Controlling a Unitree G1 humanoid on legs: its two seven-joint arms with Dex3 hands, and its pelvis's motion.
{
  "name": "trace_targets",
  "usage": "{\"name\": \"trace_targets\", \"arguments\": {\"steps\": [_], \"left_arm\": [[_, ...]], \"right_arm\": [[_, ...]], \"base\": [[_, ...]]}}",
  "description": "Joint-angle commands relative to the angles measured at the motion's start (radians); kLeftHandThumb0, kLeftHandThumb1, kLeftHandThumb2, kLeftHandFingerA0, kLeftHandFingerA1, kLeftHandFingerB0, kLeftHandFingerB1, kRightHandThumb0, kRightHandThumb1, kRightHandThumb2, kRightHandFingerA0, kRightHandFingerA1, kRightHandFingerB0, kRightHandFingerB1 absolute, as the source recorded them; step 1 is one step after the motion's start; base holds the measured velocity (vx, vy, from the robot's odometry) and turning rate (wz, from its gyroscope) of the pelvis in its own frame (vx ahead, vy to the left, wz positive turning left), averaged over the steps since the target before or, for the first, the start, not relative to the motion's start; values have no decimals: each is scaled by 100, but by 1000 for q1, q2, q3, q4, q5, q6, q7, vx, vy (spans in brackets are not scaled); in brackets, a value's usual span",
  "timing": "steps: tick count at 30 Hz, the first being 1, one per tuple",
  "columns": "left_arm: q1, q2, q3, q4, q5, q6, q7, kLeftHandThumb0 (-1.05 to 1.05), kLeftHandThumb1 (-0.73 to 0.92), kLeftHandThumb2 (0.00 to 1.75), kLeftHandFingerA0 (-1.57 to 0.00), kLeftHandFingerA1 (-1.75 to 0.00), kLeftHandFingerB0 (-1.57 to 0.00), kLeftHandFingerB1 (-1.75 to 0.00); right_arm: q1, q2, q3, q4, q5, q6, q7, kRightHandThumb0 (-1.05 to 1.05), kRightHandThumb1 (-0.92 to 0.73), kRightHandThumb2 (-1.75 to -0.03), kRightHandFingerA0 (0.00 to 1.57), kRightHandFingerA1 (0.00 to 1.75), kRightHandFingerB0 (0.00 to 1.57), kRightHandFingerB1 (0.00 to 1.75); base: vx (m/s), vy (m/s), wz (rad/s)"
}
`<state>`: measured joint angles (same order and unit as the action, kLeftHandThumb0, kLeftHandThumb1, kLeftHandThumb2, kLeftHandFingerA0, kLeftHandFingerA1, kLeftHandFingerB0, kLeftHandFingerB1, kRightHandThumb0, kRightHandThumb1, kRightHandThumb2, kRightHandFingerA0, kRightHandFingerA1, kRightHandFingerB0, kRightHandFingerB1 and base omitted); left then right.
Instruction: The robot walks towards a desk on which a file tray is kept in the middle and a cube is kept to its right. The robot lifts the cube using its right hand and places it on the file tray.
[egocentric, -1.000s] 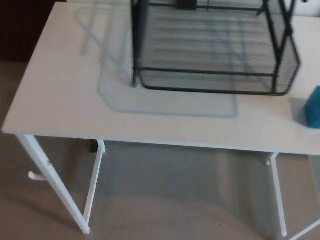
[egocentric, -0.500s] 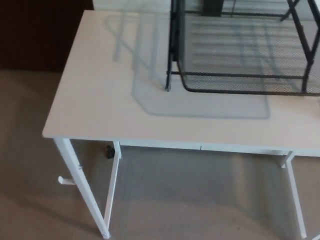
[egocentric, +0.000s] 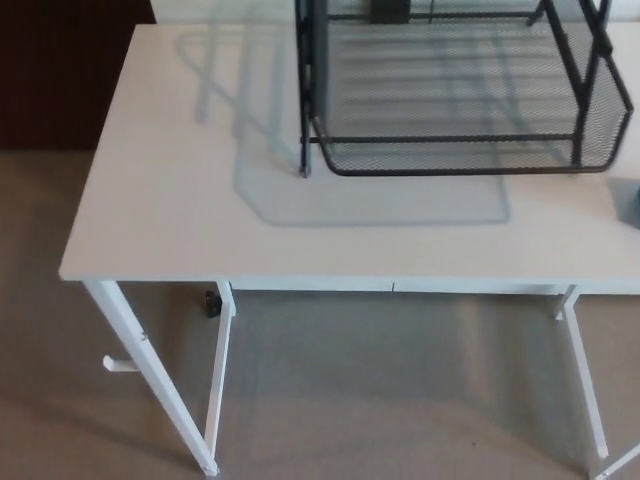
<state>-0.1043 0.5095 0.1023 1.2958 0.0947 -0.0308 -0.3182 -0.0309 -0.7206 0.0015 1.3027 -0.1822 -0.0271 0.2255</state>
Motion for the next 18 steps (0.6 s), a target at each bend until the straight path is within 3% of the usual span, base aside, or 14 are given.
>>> {"name": "trace_targets", "arguments": {"steps": [1, 3, 4, 5, 9, 11, 13, 15, 16, 17, 18], "left_arm": [[8, 10, 2, -7, -5, -19, 0, -50, 32, 109, -58, -85, -46, -78], [3, 11, -1, -7, -2, -9, -1, -46, 33, 108, -56, -82, -44, -75], [1, 11, -4, -8, 1, -6, 0, -47, 34, 109, -56, -84, -45, -76], [2, 11, -4, -8, 0, -7, 0, -47, 34, 109, -56, -84, -45, -76], [7, 9, -4, 0, 1, -20, 6, -51, 32, 108, -57, -84, -46, -77], [7, 9, 0, -2, -5, -14, 1, -49, 33, 108, -57, -83, -45, -76], [2, 5, 4, 1, -8, 1, 11, -47, 32, 106, -57, -84, -42, -75], [13, 6, 7, -1, -11, -8, -1, -48, 34, 107, -55, -83, -42, -75], [15, 6, 5, 0, -9, -11, 1, -48, 34, 107, -56, -83, -43, -75], [13, 4, 6, 2, -8, -5, 6, -48, 33, 105, -57, -83, -43, -75], [17, 7, -5, -2, 3, -21, 4, -49, 33, 106, -57, -83, -45, -76]], "right_arm": [[3, -22, -24, 3, 19, -25, 21, -73, -56, -92, 43, 63, 3, 31], [-20, -10, -98, 18, 88, 47, 58, -66, -48, -81, 31, 55, 5, 40], [3, -12, -55, 3, 29, -16, -2, -78, -53, -85, 34, 57, 6, 41], [4, -14, -43, 1, 12, -21, -8, -74, -53, -89, 34, 57, 6, 38], [-17, -17, -37, 3, 14, 25, 31, -75, -53, -90, 27, 55, 3, 37], [-2, -22, -14, -5, -10, -32, 13, -78, -57, -93, 31, 54, 5, 28], [-13, -17, -18, 3, -1, 7, 9, -79, -55, -92, 33, 60, 4, 32], [-17, -17, -108, 7, 96, 41, 83, -65, -45, -80, 16, 54, 4, 42], [-10, -9, -132, 4, 107, 27, 61, -61, -58, -57, 28, 45, 14, 33], [-5, -6, -134, 0, 96, 19, 46, -62, -57, -56, 29, 48, 14, 34], [3, -10, -75, -7, 24, -6, 3, -78, -52, -85, 42, 63, 6, 44]], "base": [[-56, 197, -17], [-46, 172, 8], [-39, 104, 6], [-46, 95, 7], [8, 36, 11], [0, 0, 0], [58, -55, -3], [24, -169, -18], [47, -101, -12], [45, -129, 11], [55, -97, 0]]}}
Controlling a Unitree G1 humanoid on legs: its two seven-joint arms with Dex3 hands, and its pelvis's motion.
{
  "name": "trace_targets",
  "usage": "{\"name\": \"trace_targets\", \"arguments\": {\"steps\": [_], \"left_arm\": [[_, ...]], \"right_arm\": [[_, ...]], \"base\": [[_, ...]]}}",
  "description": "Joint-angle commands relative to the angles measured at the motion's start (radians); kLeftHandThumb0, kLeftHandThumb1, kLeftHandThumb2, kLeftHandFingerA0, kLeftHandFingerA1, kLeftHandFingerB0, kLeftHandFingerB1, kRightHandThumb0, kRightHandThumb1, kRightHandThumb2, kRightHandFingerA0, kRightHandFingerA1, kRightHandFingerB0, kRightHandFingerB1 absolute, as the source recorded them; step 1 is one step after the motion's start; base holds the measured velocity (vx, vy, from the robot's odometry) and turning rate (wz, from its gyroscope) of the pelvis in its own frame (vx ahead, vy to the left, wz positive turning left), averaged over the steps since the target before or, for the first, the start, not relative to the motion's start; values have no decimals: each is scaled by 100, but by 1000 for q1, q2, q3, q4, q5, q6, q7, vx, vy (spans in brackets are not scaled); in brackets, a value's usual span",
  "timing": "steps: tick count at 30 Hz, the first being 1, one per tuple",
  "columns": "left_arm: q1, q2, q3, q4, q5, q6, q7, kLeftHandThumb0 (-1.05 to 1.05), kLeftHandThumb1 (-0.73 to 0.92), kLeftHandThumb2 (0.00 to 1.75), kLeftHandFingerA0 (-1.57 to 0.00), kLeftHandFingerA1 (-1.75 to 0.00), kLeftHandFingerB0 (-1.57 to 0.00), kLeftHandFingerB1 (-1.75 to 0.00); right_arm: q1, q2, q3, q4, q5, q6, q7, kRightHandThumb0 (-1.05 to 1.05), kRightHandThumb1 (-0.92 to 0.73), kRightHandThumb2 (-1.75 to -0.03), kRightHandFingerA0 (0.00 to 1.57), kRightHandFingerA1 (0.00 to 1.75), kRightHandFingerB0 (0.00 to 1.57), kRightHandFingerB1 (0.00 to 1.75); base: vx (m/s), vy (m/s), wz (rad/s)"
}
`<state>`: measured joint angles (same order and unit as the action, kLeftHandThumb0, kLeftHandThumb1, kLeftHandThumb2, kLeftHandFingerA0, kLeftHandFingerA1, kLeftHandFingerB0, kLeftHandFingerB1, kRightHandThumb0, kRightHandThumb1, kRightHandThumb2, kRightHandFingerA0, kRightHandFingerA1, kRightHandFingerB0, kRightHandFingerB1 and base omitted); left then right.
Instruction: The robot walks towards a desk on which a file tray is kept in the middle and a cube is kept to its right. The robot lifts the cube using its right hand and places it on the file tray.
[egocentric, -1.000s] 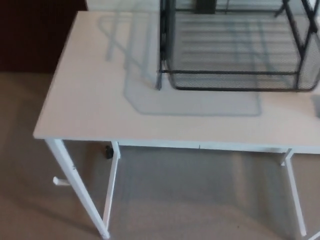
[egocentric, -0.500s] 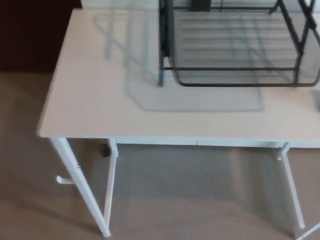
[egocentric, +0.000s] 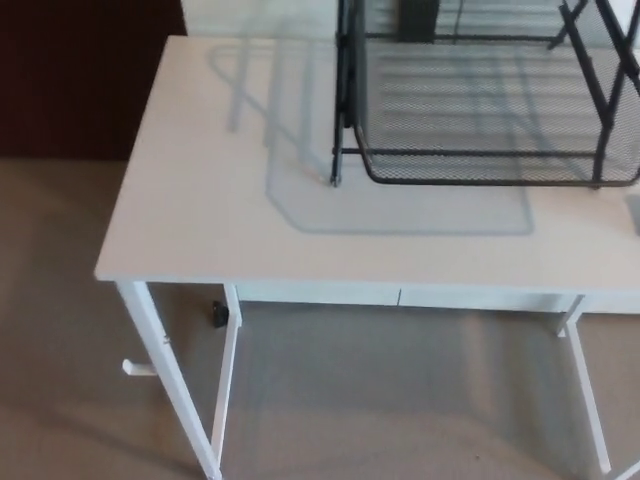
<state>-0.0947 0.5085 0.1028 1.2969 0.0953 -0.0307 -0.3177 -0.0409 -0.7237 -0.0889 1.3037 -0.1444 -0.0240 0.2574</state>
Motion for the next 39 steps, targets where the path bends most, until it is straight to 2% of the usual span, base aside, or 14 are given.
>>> {"name": "trace_targets", "arguments": {"steps": [1, 8, 11, 20, 21, 22, 24, 27, 28, 33, 34, 35, 36, 39], "left_arm": [[7, 8, -3, -3, -1, -17, 1, -49, 33, 106, -59, -84, -46, -76], [23, 9, 8, -11, -13, -19, -4, -49, 30, 107, -59, -85, -47, -77], [25, 10, 0, -13, -2, -22, -3, -52, 31, 107, -58, -84, -47, -76], [26, 5, 13, -6, -15, -12, -5, -50, 31, 106, -58, -85, -44, -76], [24, 4, 15, -6, -15, -16, -3, -51, 30, 106, -59, -85, -44, -76], [25, 3, 17, -7, -17, -19, -7, -51, 29, 106, -59, -86, -45, -77], [29, 4, 11, -10, -9, -26, 0, -49, 32, 106, -59, -84, -50, -78], [26, 4, 11, -9, -8, -17, 4, -47, 32, 107, -59, -83, -45, -75], [27, 6, 11, -9, -9, -20, -3, -47, 33, 108, -57, -84, -46, -76], [23, 7, 9, -5, -5, -18, 3, -50, 32, 107, -57, -84, -44, -76], [21, 7, 10, -3, -6, -15, 2, -49, 31, 108, -56, -84, -47, -78], [21, 7, 14, -2, -10, -12, 4, -49, 31, 107, -57, -85, -47, -78], [22, 7, 17, -1, -14, -13, 2, -48, 30, 106, -58, -85, -47, -78], [32, 8, 17, -2, -12, -27, -9, -52, 30, 106, -56, -84, -47, -77]], "right_arm": [[13, -9, 26, -4, -25, -24, -16, -77, -54, -88, 31, 57, 6, 35], [4, -18, 85, -8, -60, -13, -57, -77, -54, -89, 77, 84, 2, 40], [-4, -18, 61, 4, -29, 16, -25, -75, -52, -89, 29, 58, 4, 38], [-13, -22, 3, 11, 31, 43, 65, -67, -63, -59, 25, 42, 5, 33], [-11, -19, 17, 7, 6, 38, 25, -76, -51, -86, 30, 55, 5, 37], [16, -8, 8, 2, 5, -25, -32, -68, -62, -60, 40, 49, 10, 33], [-4, -9, -79, 19, 94, 60, 66, -36, -42, -96, 0, 52, 1, 52], [35, -20, 57, -18, -78, -30, -62, -76, -65, -60, 45, 61, 12, 34], [33, -21, 58, -16, -69, -27, -48, -77, -55, -89, 61, 70, 8, 41], [39, -23, 65, -13, -44, -42, -36, -79, -55, -92, 41, 58, 5, 38], [47, -23, 94, -25, -74, -49, -81, -79, -71, -62, 55, 53, 11, 32], [51, -21, 72, -25, -44, -65, -59, -75, -54, -90, 26, 52, 5, 33], [47, -19, 64, -21, -29, -59, -48, -73, -69, -61, 32, 42, 9, 30], [17, -22, 76, -2, -39, -23, -16, -80, -58, -92, 29, 54, 5, 29]], "base": [[60, -129, 3], [87, -326, 12], [173, -283, 1], [110, -14, -5], [78, 178, -3], [109, 226, -11], [143, 261, -1], [187, 332, -17], [117, 223, 6], [28, 69, 3], [28, -21, 6], [0, 0, 0], [35, -86, 1], [-36, -222, -13]]}}
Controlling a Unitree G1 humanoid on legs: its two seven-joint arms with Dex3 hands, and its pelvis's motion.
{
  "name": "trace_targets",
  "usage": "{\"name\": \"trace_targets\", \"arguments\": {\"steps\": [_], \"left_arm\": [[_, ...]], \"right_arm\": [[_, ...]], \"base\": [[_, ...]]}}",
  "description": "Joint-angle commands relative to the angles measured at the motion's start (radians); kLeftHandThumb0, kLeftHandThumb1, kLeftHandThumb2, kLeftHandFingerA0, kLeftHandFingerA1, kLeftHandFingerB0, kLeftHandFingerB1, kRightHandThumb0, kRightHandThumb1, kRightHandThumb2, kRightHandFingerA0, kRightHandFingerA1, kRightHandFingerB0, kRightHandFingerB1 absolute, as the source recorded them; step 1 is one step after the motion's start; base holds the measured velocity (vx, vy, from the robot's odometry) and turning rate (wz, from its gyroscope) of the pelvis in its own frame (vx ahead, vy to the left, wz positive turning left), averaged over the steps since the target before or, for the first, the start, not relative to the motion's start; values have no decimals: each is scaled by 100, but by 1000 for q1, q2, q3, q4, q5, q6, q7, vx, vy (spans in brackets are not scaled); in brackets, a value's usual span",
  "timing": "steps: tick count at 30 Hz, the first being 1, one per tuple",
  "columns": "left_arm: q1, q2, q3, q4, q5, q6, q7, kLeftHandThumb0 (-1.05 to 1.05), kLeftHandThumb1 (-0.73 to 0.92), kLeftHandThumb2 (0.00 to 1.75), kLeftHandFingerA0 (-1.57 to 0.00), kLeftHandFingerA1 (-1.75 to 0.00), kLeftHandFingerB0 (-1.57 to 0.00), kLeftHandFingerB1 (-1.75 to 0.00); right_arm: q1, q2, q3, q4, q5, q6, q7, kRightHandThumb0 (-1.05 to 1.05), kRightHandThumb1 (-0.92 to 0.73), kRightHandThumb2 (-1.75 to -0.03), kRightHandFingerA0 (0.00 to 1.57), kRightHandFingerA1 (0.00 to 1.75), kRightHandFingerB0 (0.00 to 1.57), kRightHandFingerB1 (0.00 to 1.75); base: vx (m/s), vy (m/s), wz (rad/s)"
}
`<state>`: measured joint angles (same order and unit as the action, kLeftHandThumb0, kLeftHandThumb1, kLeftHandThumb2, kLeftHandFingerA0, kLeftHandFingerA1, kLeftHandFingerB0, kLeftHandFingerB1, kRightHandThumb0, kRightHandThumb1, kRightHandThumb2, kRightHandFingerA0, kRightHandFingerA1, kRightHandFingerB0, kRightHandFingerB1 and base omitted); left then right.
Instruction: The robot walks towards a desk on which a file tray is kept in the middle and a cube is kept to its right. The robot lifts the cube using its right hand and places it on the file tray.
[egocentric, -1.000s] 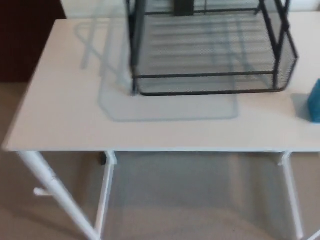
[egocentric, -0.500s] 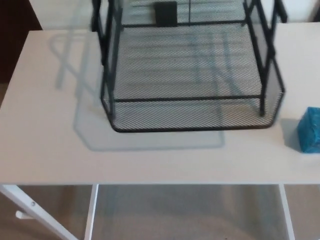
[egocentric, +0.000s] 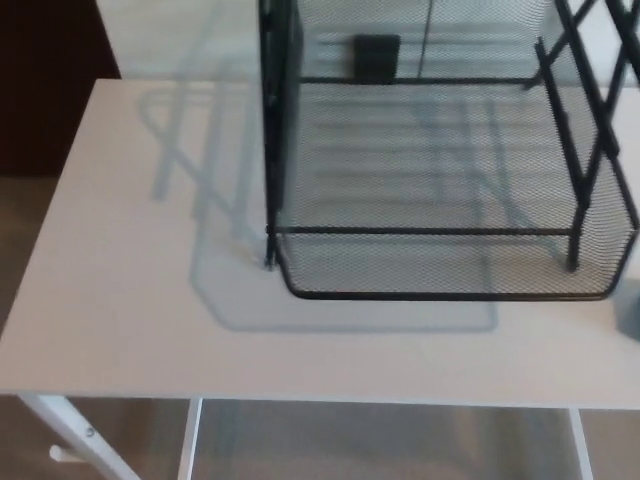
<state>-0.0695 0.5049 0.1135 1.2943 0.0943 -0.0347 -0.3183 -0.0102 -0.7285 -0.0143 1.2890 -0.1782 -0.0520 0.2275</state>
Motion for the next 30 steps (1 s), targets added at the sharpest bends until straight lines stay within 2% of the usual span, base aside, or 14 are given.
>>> {"name": "trace_targets", "arguments": {"steps": [1, 3, 4, 9, 11, 14, 15, 16, 19, 20, 21, 25, 26, 30], "left_arm": [[10, 11, 11, 1, -15, -22, -11, -52, 29, 106, -57, -85, -49, -79], [14, 11, 3, -2, -6, -31, -7, -54, 30, 107, -57, -84, -47, -78], [12, 12, 2, -6, -6, -15, -6, -50, 32, 106, -59, -85, -47, -77], [7, 12, 4, -4, -10, 0, -8, -46, 31, 105, -57, -82, -42, -73], [8, 12, -3, -4, -2, -5, -3, -51, 32, 105, -58, -84, -42, -74], [18, 12, 0, -6, -7, -29, -6, -60, 30, 105, -59, -86, -43, -76], [17, 9, 14, -6, -22, -16, -10, -61, 30, 104, -56, -84, -39, -74], [17, 8, 21, -5, -28, -15, -16, -58, 32, 105, -54, -84, -37, -74], [17, 8, 24, -6, -25, -20, -21, -58, 33, 106, -52, -83, -37, -74], [20, 8, 35, -8, -34, -25, -29, -59, 32, 107, -50, -81, -33, -72], [24, 10, 46, -13, -44, -29, -42, -68, 33, 109, -52, -85, -33, -75], [22, 3, 97, -13, -81, -14, -55, -74, 35, 111, -47, -87, -30, -77], [23, 1, 110, -12, -91, -24, -62, -78, 37, 113, -46, -87, -29, -77], [14, -8, 129, -6, -93, -11, -67, -61, 41, 117, -27, -75, -9, -65]], "right_arm": [[-22, -10, -43, 16, 42, 35, 23, -77, -55, -87, 33, 57, 7, 37], [-24, -3, -75, 19, 61, 38, 26, -68, -49, -84, 18, 51, 4, 39], [-13, -10, -25, 12, 0, 1, -6, -79, -56, -91, 37, 63, 5, 34], [0, -12, 16, 7, -30, -32, -53, -76, -56, -90, 49, 62, 5, 37], [2, -13, 19, 6, -28, -34, -64, -74, -69, -61, 52, 54, 11, 30], [-14, -2, -84, 10, 75, 10, 8, -63, -63, -59, 40, 61, 9, 31], [-22, -5, -85, 24, 63, 26, 19, -69, -51, -85, 30, 55, 4, 34], [-22, -5, -86, 28, 55, 17, 17, -63, -63, -61, 27, 45, 7, 26], [-25, -8, -142, 28, 104, 13, 51, -60, -64, -59, 19, 39, 4, 31], [-26, -13, -130, 20, 83, 6, 33, -66, -53, -87, 25, 53, 3, 31], [-17, -11, -146, 3, 92, -20, 4, -60, -66, -60, 35, 45, 11, 26], [-20, -7, -227, -6, 127, -57, -40, -60, -62, -58, 35, 42, 13, 27], [-14, -4, -251, -19, 141, -88, -60, -67, -48, -81, 26, 51, 8, 40], [-24, -6, -275, -15, 150, -81, -22, -55, -62, -58, 28, 42, 8, 28]], "base": [[9, -342, -5], [12, -232, -1], [0, 0, 0], [0, 0, 0], [39, 97, -3], [47, 151, -6], [41, 194, 12], [9, 244, -19], [2, 139, 14], [4, -45, -25], [11, 46, 15], [3, 21, 4], [0, 0, 0], [0, 0, 0]]}}
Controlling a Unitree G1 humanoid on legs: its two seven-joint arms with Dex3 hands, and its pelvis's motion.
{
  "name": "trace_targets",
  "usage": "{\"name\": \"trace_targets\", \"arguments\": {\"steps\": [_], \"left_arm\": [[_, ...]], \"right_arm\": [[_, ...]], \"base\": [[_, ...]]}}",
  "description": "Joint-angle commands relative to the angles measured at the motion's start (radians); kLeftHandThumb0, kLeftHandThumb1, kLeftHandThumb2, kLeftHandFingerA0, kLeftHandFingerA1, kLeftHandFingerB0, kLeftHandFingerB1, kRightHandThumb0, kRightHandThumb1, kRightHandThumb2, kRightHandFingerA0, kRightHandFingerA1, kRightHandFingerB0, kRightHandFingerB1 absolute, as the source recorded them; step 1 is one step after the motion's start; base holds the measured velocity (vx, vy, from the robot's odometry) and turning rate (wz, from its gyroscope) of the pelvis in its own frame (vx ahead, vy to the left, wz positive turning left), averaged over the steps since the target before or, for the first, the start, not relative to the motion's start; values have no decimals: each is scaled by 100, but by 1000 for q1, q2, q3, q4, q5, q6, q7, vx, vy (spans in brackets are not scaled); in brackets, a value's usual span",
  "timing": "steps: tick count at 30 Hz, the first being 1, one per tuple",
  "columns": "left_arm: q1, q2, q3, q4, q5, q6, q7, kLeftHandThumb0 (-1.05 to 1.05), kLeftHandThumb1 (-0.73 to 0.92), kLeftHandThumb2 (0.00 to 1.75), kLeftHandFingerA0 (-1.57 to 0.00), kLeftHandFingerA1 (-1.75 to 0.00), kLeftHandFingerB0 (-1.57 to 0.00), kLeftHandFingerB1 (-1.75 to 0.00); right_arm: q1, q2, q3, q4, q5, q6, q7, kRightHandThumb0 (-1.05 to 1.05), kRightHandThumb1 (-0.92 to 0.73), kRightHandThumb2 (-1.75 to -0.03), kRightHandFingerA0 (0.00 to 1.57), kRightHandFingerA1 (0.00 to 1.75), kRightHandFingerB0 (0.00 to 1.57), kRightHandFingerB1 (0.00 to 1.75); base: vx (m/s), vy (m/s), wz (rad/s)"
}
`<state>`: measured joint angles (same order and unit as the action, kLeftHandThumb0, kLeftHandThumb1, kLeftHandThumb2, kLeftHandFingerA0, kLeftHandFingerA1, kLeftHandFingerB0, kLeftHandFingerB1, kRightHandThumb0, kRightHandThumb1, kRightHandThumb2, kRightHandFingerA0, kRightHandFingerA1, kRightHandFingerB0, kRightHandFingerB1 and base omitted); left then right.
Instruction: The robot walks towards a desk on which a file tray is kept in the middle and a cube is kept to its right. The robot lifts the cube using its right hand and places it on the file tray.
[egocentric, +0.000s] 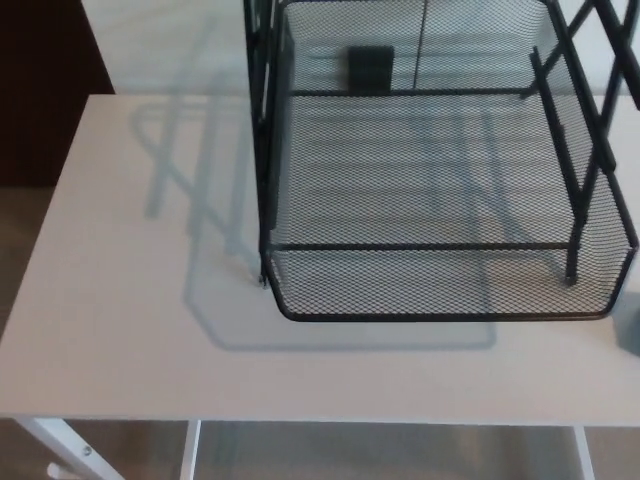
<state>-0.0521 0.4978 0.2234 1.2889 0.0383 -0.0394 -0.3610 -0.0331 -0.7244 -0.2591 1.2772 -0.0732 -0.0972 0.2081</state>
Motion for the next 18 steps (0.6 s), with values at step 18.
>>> {"name": "trace_targets", "arguments": {"steps": [18], "left_arm": [[-34, 17, 88, -8, -88, 11, -47, -105, 49, 125, -18, -84, -7, -76]], "right_arm": [[-17, -39, -173, -85, 168, -16, -93, -94, -59, -85, 13, 42, 0, 0]], "base": [[0, 0, 0]]}}
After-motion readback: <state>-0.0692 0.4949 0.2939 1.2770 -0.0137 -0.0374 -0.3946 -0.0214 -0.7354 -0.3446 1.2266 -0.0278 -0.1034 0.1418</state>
